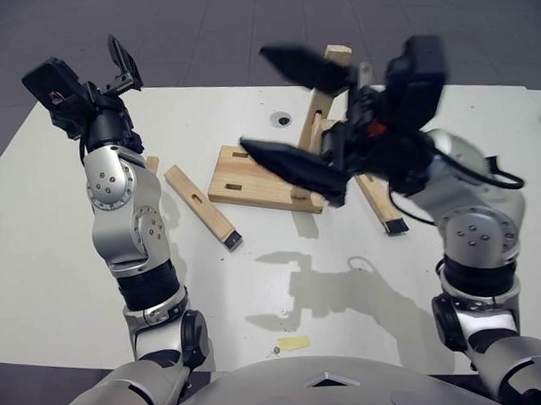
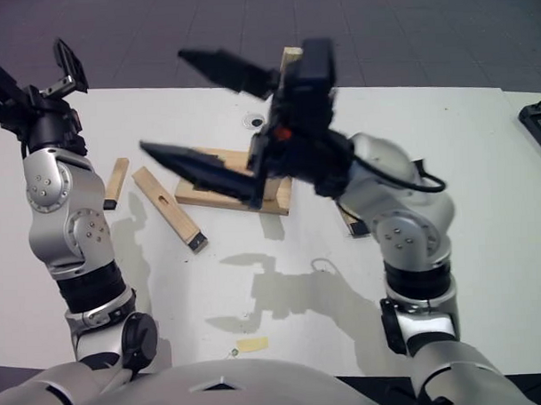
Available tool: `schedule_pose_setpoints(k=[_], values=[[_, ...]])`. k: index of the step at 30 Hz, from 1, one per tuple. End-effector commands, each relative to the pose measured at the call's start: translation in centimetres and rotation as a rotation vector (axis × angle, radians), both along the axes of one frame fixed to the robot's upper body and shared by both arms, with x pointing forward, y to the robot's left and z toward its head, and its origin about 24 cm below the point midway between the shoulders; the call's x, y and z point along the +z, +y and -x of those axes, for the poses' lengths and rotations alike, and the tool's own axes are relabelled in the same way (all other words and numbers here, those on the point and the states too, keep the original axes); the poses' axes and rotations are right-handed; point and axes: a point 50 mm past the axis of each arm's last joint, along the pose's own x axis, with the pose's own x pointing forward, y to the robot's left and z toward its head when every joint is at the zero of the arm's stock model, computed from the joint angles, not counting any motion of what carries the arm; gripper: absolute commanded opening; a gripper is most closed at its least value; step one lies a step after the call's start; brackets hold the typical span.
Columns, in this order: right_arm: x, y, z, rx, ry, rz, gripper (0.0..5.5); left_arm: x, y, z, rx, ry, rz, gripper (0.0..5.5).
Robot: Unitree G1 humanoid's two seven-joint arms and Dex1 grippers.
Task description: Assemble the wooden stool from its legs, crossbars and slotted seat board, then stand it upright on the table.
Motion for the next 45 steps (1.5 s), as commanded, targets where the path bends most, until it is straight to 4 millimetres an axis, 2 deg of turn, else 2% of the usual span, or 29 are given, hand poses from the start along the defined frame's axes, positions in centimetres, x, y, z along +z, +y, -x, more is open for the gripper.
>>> schedule_pose_setpoints(k=[1, 4, 7, 12, 17, 19, 24, 27, 29, 31, 34, 38, 41, 45], values=[[-3.8, 2.6, -1.6, -0.064, 0.136, 0.173, 5.37, 0.4, -0.1, 0.0, 0.008, -0.013, -0.014, 5.4], [-6.4, 2.8, -3.3, -0.183, 0.195, 0.252, 5.37, 0.2, -0.3, -0.2, -0.001, -0.006, -0.013, 5.4], [-7.6, 0.7, -4.9, -0.312, 0.204, 0.311, 5.37, 0.0, -0.4, -0.2, -0.003, -0.001, -0.012, 5.4], [-7.2, -4.4, -6.6, -0.461, 0.165, 0.382, 5.37, -0.2, -0.3, -0.1, 0.004, 0.006, -0.011, 5.4], [-6.5, -6.7, -7.0, -0.524, 0.128, 0.432, 5.37, -0.5, -0.3, 0.0, 0.003, 0.018, -0.017, 5.4], [-6.5, -6.6, -7.2, -0.545, 0.123, 0.438, 5.37, -0.6, -0.3, 0.0, 0.0, 0.022, -0.021, 5.4], [-6.4, -3.2, -6.0, -0.46, 0.162, 0.378, 5.37, -0.2, -0.4, -0.1, -0.006, 0.016, -0.028, 5.4], [-8.4, 0.4, -5.2, -0.361, 0.272, 0.439, 5.37, 0.2, -0.5, -0.3, -0.015, 0.006, -0.025, 5.4], [-10.3, 1.7, -5.0, -0.353, 0.338, 0.54, 5.37, 0.6, -0.9, -0.4, -0.034, -0.003, -0.03, 5.4], [-12.1, 1.7, -5.1, -0.371, 0.427, 0.641, 5.37, 0.7, -1.2, -0.5, -0.05, -0.005, -0.034, 5.4], [-13.0, 1.5, -5.1, -0.347, 0.531, 0.695, 5.37, 0.8, -1.5, -0.7, -0.065, -0.006, -0.035, 5.4], [-13.2, 0.9, -5.2, -0.33, 0.615, 0.732, 5.37, 0.8, -2.1, -0.8, -0.082, -0.004, -0.034, 5.4], [-12.4, 0.1, -4.2, -0.247, 0.669, 0.725, 5.37, 0.6, -2.6, -0.6, -0.096, 0.004, -0.028, 5.4], [-12.4, -0.5, -3.2, -0.189, 0.715, 0.762, 5.37, 0.1, -2.9, -0.4, -0.094, 0.017, -0.02, 5.4]])
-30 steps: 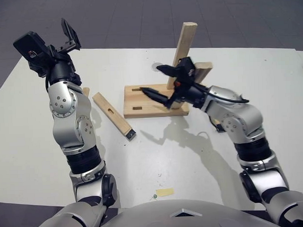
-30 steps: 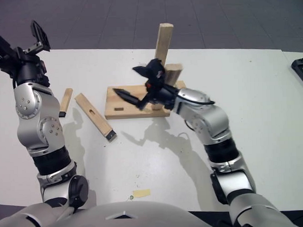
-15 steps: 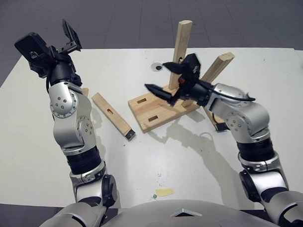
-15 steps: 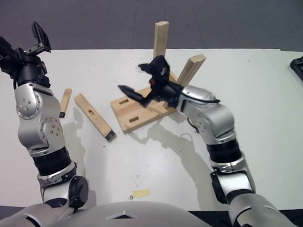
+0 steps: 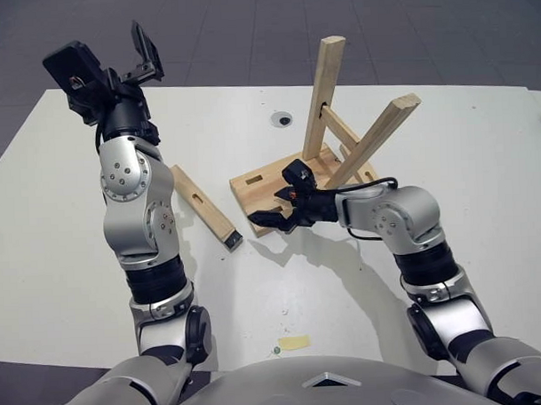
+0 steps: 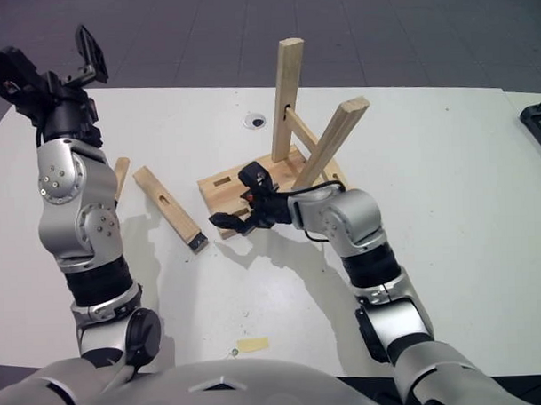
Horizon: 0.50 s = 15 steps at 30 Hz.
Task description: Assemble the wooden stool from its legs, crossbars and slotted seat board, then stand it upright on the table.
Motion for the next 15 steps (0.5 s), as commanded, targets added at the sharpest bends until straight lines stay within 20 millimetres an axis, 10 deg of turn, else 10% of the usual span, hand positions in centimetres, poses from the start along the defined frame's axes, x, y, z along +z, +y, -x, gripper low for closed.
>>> schedule_pose_setpoints(k=[1, 15], values=[[0.2, -0.6, 0.8, 0.036, 0.046, 0.022, 5.37, -0.5, -0.2, 0.3, 0.006, 0.025, 0.003, 5.4], [-2.0, 1.7, 0.0, -0.02, 0.136, 0.109, 5.37, -0.9, 0.1, 0.4, 0.03, 0.038, 0.021, 5.4]])
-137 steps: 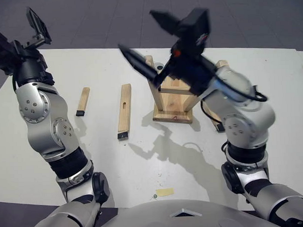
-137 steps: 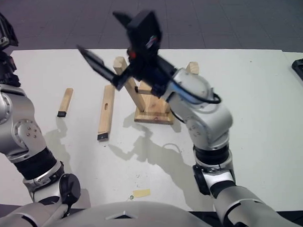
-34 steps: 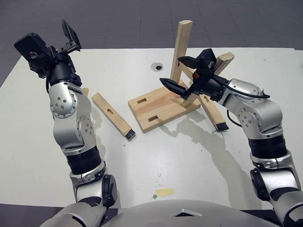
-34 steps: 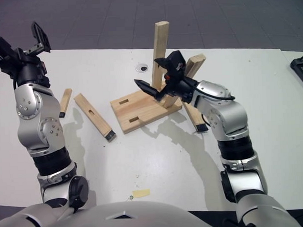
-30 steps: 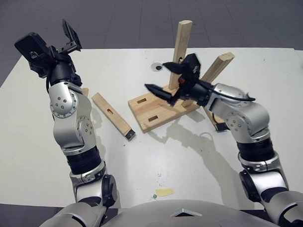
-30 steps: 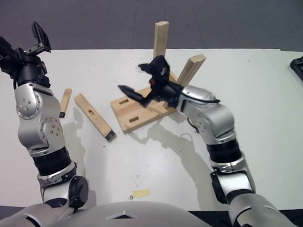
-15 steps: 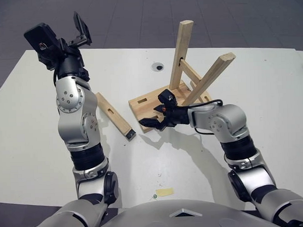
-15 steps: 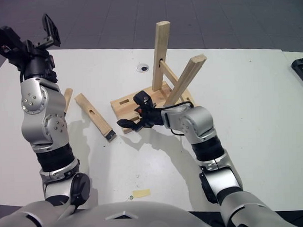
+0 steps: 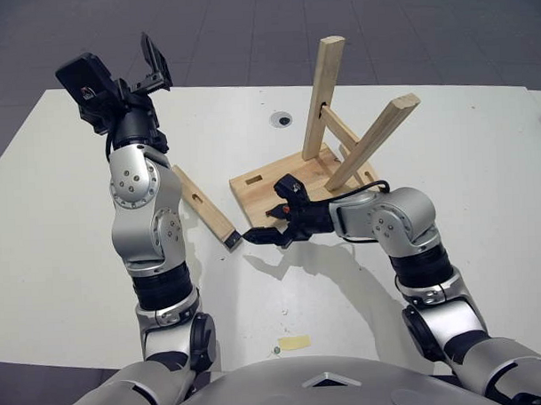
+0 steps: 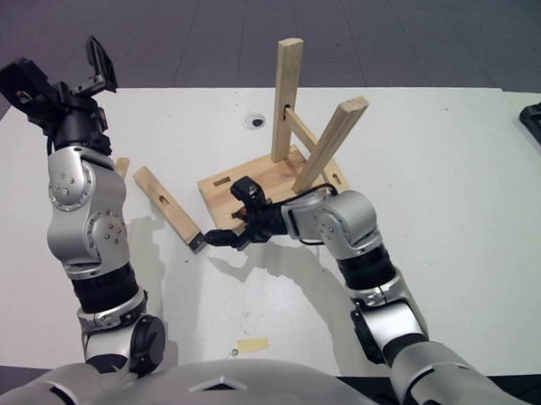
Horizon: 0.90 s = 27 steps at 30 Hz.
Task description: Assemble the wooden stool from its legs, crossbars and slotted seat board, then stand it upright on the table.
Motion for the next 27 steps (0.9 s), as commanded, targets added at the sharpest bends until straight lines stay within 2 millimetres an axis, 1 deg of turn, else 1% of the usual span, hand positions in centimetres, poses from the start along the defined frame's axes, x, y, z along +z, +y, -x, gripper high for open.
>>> schedule_pose_setpoints(k=[1, 7, 10, 14, 17, 21, 27], values=[[-1.0, -0.3, -0.6, -0.042, 0.051, 0.085, 5.37, -0.1, 0.3, 0.0, 0.019, 0.009, 0.006, 5.4], [-1.3, -1.1, -0.2, 0.002, 0.125, 0.161, 5.37, -0.1, 0.7, 0.2, 0.043, 0.008, 0.01, 5.4], [-0.9, -1.7, 0.7, 0.097, 0.131, 0.187, 5.37, -0.1, 1.2, 0.3, 0.062, 0.007, 0.009, 5.4], [-0.1, -4.1, 1.6, 0.209, 0.106, 0.24, 5.37, 0.0, 1.3, 0.3, 0.07, 0.005, 0.006, 5.4], [0.6, -6.0, 1.9, 0.29, 0.064, 0.3, 5.37, -0.1, 1.4, 0.4, 0.077, 0.007, 0.005, 5.4], [1.4, -8.8, 1.3, 0.37, -0.032, 0.424, 5.37, -0.1, 1.3, 0.3, 0.074, 0.007, 0.002, 5.4], [2.0, -10.3, -0.5, 0.386, -0.115, 0.496, 5.37, 0.0, 1.5, 0.3, 0.076, 0.006, 0.001, 5.4]])
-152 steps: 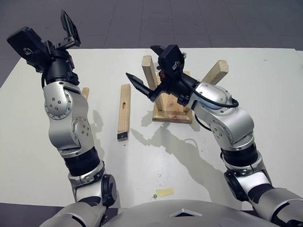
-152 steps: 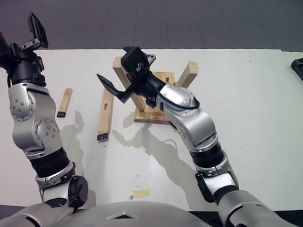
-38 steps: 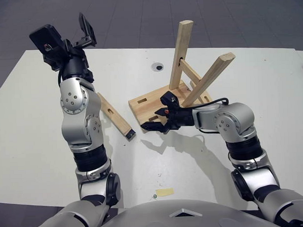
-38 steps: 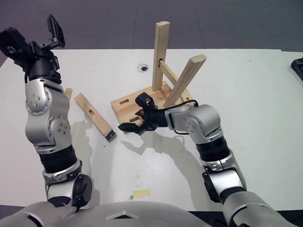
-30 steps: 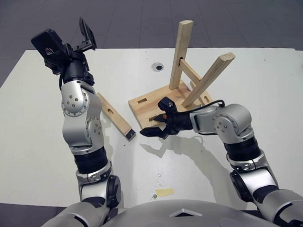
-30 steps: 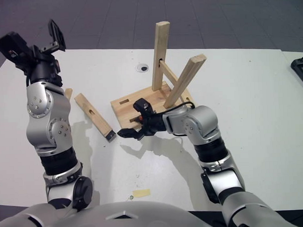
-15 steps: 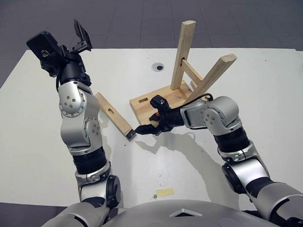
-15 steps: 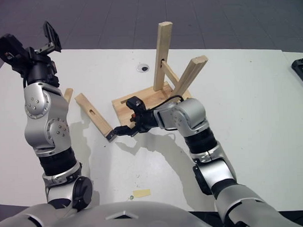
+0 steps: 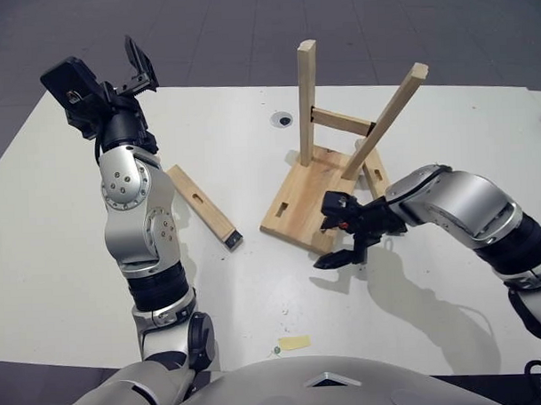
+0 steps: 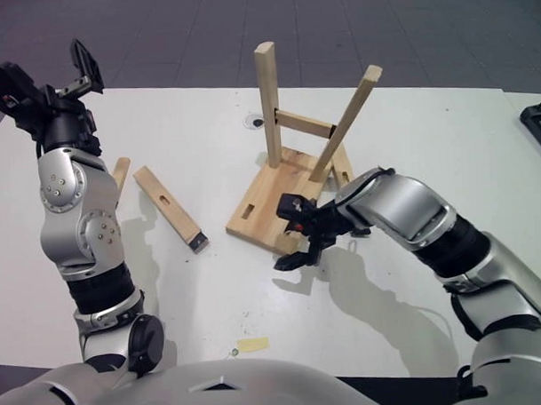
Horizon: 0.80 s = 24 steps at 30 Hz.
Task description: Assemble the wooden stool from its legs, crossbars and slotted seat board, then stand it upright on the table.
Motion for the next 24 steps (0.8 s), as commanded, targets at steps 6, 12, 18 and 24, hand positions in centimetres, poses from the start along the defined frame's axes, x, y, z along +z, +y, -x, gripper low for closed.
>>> schedule_pose_setpoints(k=[6, 12, 18, 24], values=[[0.7, -1.5, -1.7, 0.019, -0.145, 0.042, 5.37, 0.2, 0.5, -0.1, 0.017, 0.003, -0.021, 5.4], [5.6, -2.7, -2.9, -0.17, -0.401, -0.323, 5.37, 0.0, 1.0, 0.1, 0.022, 0.017, -0.043, 5.4], [3.3, -4.9, -4.8, -0.609, -0.408, -0.285, 5.37, -2.1, 4.7, 0.5, 0.097, 0.171, -0.011, 5.4], [-0.2, -4.0, -4.4, -0.867, -0.37, -0.299, 5.37, -2.3, 3.8, -0.2, 0.051, 0.2, 0.0, 5.4]])
